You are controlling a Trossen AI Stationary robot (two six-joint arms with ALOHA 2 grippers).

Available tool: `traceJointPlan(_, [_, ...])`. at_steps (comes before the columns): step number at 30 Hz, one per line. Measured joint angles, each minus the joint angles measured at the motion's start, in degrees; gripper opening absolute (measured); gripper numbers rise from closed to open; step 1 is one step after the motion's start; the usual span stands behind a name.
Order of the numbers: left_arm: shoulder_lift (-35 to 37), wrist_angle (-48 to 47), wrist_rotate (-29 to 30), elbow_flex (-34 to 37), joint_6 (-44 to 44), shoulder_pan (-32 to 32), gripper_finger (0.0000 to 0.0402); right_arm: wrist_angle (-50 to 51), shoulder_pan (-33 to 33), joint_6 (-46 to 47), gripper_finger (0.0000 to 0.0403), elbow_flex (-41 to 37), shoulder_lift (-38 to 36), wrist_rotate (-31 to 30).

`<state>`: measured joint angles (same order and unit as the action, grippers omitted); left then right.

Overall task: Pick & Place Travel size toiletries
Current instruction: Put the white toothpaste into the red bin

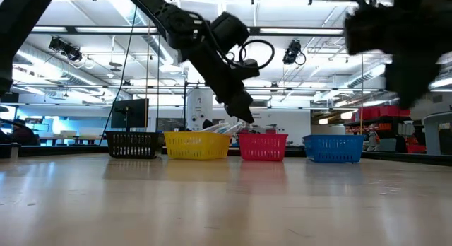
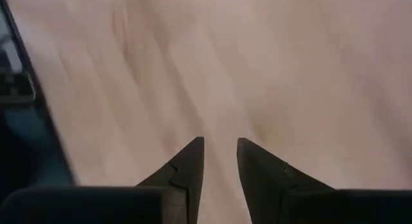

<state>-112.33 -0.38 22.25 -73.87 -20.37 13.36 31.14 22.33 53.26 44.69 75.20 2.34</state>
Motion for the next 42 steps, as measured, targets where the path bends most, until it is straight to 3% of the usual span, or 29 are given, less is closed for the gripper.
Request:
traceJointPlan(4, [3.9,-7.86,6.56,-0.02,1.99,-2.83,0.0187,7.21,1.94,13.44,0.0103,0.0,0.0,6.52])
traceJointPlan(13, [20.14,-27.01,5.01,-0.02,5.4,-4.56,0.0163,30.18,4.0,36.02,0.0103,0.0,-0.02,27.68])
traceJointPlan(20, [27.97,-29.13,1.89,-0.04,14.1,-2.41,0.0145,25.37,3.95,44.45,0.0103,0.0,-0.02,25.63])
traceJointPlan(29, [27.0,-26.82,2.09,0.02,10.42,-1.84,0.0124,23.0,5.92,60.16,0.0103,-1.48,-0.02,15.34])
traceJointPlan(35, [26.95,-27.15,2.07,0.02,8.12,0.08,0.0124,14.86,10.67,71.6,0.0103,-6.36,-0.02,23.11])
traceJointPlan(42, [26.95,-27.1,2.09,0.02,9.68,2.54,0.0125,10.77,11.84,76.6,0.0103,-11.31,-0.04,22.7])
